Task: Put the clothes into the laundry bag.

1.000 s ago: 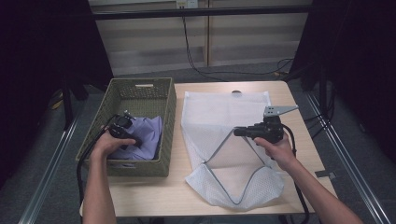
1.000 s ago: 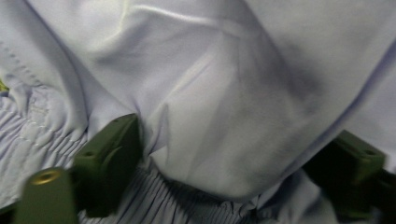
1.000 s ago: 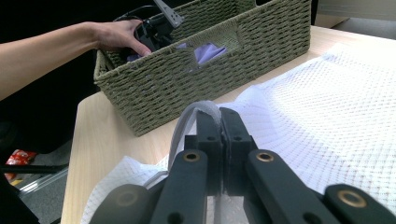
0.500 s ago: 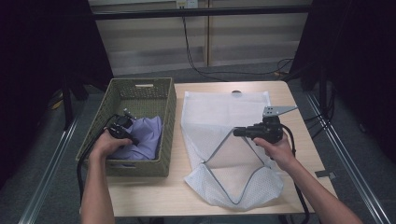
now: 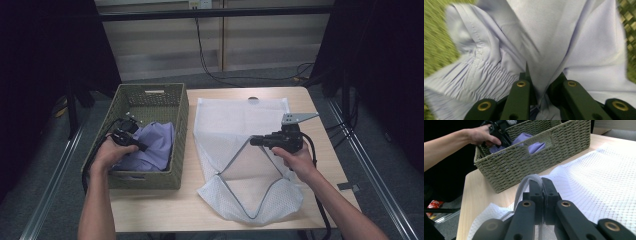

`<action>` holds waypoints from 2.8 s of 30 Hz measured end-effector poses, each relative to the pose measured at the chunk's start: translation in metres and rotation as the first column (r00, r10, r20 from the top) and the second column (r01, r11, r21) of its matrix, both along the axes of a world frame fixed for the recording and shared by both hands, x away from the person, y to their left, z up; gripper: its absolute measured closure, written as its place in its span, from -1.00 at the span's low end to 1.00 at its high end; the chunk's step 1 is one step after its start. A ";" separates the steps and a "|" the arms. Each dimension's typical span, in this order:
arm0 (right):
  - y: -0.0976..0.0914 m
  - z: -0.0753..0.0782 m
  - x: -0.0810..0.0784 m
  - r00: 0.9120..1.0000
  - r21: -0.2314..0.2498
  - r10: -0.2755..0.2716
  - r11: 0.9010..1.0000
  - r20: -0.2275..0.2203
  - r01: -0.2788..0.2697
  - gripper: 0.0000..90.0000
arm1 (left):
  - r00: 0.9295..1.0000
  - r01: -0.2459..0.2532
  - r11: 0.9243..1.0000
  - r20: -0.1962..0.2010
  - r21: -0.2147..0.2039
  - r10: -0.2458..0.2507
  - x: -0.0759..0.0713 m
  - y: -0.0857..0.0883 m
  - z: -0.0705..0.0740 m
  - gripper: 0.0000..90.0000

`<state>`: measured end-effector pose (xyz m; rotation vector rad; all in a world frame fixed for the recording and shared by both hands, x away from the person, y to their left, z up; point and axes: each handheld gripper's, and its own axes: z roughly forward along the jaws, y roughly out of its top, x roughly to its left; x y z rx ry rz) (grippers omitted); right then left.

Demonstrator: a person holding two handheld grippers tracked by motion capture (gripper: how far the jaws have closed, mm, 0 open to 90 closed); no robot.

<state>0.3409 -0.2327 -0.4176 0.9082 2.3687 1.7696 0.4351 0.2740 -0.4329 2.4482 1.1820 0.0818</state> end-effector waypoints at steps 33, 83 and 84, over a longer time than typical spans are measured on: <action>0.000 0.001 0.000 1.000 0.005 -0.004 1.000 0.006 0.004 0.97 | 0.938 -0.048 0.954 0.314 -0.296 0.145 -0.047 0.020 0.044 0.83; 0.000 -0.001 0.000 1.000 0.006 -0.013 1.000 0.005 0.013 0.97 | 0.812 0.001 0.840 0.490 -0.543 0.316 -0.079 0.042 0.096 0.83; 0.000 -0.001 0.000 1.000 0.006 -0.013 1.000 0.004 0.013 0.97 | 0.809 0.003 0.837 0.493 -0.547 0.319 -0.080 0.042 0.098 0.83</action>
